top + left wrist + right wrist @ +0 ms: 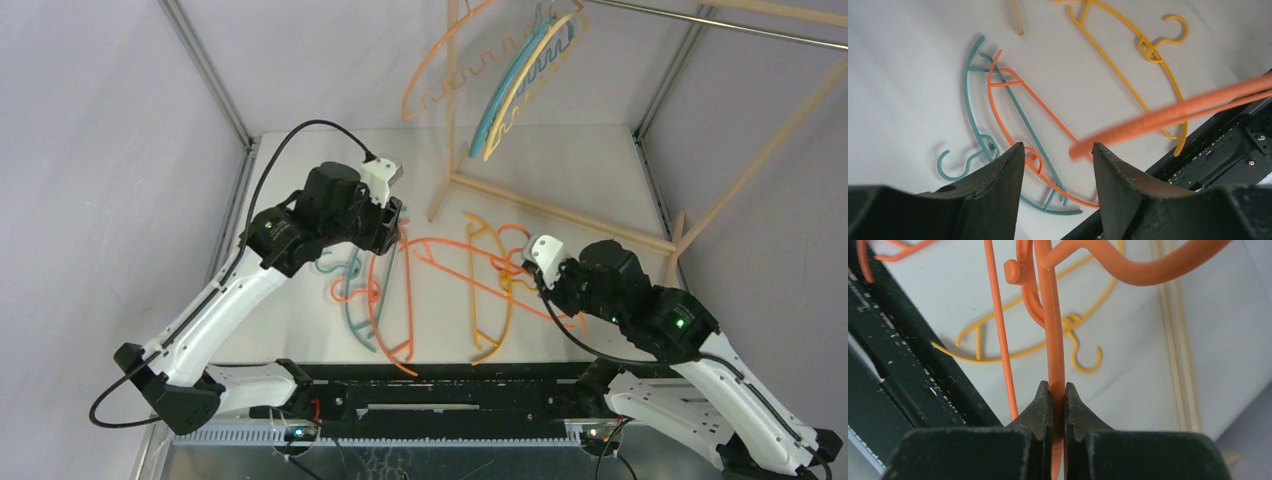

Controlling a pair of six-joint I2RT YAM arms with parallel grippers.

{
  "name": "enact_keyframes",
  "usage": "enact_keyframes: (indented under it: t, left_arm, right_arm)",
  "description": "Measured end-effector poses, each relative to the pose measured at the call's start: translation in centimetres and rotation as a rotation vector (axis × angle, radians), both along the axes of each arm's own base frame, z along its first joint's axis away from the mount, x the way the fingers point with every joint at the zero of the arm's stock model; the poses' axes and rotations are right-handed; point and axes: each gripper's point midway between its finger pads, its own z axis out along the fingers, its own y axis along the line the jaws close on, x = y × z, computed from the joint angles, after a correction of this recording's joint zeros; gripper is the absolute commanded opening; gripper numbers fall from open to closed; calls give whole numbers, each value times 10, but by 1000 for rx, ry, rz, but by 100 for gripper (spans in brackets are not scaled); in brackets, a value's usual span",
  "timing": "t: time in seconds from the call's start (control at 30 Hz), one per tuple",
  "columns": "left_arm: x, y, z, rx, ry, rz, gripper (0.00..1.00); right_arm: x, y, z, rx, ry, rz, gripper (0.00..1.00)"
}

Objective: Organize the hangers

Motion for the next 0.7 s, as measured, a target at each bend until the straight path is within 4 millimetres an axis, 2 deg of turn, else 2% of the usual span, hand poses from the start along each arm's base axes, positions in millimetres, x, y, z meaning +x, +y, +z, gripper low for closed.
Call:
enact_keyframes:
  t: [0.17,0.37,0.5,0.7]
  left_arm:
    - [2,1,-15,11,23,27,56]
    - [-2,9,-42,46,75,51,52]
    - [-6,9,-48,37,95,52,52]
    - [-10,10,-51,19,92,55,52]
  right_arm:
    - [13,-38,7,-34,-2,-229,0]
    - [40,-108,15,-103,-48,-631,0]
    - [64,-150,54,-95,-150,-890,0]
    - [111,-184,132,93,-359,-1148,0]
